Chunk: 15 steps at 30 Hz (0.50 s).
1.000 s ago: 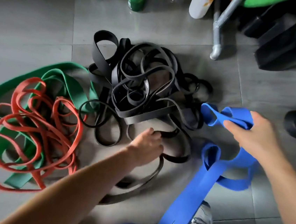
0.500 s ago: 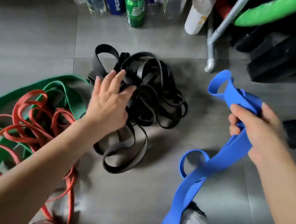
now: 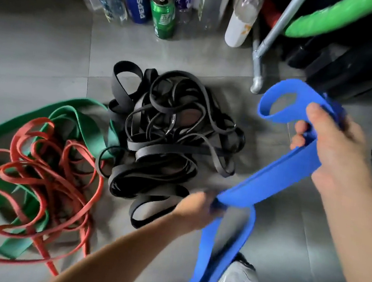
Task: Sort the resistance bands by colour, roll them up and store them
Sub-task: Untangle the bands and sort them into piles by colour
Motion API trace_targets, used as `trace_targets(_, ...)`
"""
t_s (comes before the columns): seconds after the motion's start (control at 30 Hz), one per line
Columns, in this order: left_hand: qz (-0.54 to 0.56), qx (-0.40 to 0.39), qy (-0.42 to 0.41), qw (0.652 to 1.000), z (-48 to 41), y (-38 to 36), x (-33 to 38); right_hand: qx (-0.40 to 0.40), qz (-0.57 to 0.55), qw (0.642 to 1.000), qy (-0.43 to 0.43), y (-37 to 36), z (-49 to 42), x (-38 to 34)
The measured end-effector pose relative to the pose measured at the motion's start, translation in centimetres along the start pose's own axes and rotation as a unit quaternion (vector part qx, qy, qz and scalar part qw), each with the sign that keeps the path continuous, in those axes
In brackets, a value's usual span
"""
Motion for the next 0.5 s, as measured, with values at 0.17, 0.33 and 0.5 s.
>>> trace_targets(0.17, 0.219, 0.167, -0.014, 0.961, -1.1, 7.3, 0.3, 0.011, 0.368, 0.930, -0.014, 4.1, -1.4, 6.1)
trace_targets(0.33, 0.176, 0.269, -0.140, 0.936, -1.1, 14.6, 4.9, -0.040, 0.552, 0.828, -0.090, 7.1, 0.0, 10.2)
trace_targets(0.5, 0.196, 0.267, -0.126, 0.935, -1.4, 17.8, 7.5, -0.225, 0.327, 0.918, 0.008, 1.2, 2.4, 9.1)
Point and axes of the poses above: each hand's wrist, its own z-axis away from the middle knuckle, its own y-axis out of the back of the hand, x = y × z, the point moved 5 cm from there along -z, towards the middle knuckle, and after that the axes turned 8 degrees about -z, right-handed, at the moved point
